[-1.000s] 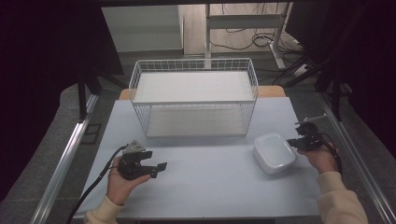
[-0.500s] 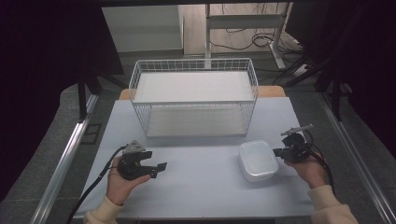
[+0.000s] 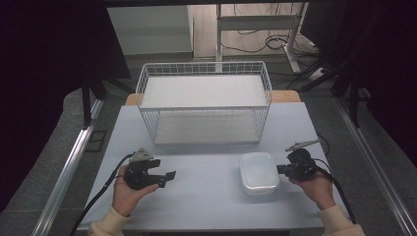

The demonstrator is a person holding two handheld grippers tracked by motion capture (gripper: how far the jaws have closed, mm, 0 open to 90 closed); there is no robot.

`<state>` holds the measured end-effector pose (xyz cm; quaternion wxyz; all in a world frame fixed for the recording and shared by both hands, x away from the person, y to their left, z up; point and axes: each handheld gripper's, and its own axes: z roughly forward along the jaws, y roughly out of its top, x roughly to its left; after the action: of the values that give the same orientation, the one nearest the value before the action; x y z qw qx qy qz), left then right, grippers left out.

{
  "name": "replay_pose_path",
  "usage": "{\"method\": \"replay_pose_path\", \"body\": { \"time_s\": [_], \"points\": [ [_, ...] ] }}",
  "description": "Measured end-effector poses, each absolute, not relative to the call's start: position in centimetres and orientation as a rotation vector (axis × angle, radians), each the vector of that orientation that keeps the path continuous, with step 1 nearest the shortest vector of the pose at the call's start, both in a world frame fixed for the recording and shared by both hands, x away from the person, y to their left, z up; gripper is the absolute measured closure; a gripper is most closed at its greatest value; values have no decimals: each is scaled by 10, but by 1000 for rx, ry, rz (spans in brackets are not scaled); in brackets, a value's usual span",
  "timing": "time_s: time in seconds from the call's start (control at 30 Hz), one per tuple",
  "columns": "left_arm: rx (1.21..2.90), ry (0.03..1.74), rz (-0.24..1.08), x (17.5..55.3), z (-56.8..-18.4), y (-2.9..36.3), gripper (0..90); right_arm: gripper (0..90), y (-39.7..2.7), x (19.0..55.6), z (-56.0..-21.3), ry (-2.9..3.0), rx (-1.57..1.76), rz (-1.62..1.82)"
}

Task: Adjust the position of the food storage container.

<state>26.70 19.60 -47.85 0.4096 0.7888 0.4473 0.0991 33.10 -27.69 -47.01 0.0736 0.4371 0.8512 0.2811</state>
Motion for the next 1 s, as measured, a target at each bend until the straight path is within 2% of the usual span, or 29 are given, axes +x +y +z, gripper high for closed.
{"method": "replay_pose_path", "body": {
  "time_s": [0.5,1.0],
  "points": [
    [1991,1126,249,267,-479,197,227,900,-224,320,-467,2681,1133,887],
    [1992,1126,248,268,-479,196,228,900,-196,310,-477,2748,1062,909]
  ]
}}
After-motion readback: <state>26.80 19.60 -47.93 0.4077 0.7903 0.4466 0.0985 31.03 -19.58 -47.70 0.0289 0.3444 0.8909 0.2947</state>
